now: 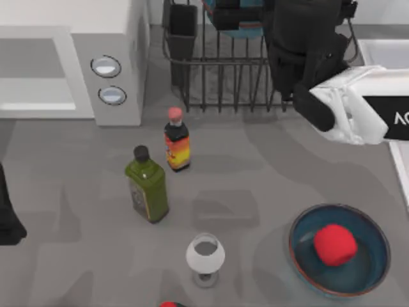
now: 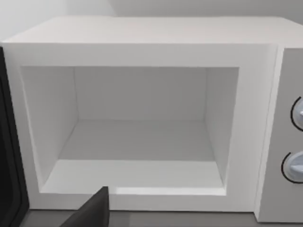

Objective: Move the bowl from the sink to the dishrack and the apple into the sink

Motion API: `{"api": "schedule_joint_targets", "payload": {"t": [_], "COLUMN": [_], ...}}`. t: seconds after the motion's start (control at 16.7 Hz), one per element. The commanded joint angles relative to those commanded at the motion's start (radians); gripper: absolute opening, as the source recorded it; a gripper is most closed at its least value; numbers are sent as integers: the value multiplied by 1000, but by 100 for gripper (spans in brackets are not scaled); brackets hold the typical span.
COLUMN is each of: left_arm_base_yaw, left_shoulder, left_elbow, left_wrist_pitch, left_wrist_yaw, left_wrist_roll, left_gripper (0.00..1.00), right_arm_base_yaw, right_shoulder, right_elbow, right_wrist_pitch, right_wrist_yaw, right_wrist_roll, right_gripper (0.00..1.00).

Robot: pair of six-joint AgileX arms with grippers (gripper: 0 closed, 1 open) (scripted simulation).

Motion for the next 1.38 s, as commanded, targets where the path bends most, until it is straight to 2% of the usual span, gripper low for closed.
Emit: {"api": "schedule_joint_targets", "payload": {"t": [0.3, 0.78, 1.08, 1.38], "left_arm_base_yaw": [0, 0, 0, 0], "left_shoulder": [0, 0, 0, 0], "left_elbow": [0, 0, 0, 0], "left_wrist_pitch": [0, 0, 0, 0], "left_wrist_yaw": [0, 0, 0, 0], "left_wrist_roll": [0, 0, 0, 0], "left_gripper": [100, 100, 100, 100], "right_arm_base_yaw": [-130, -393, -523, -587], "right_shoulder": [-365, -1305, -1747, -1934], "right_elbow": [-319, -900, -1141, -1231], "right_wrist_pitch": [-98, -380, -566, -669], "right_wrist_yaw": [-197, -490, -574, -590], "right_wrist_roll": [6, 1, -12, -21], "right_gripper": [100, 100, 100, 100]}}
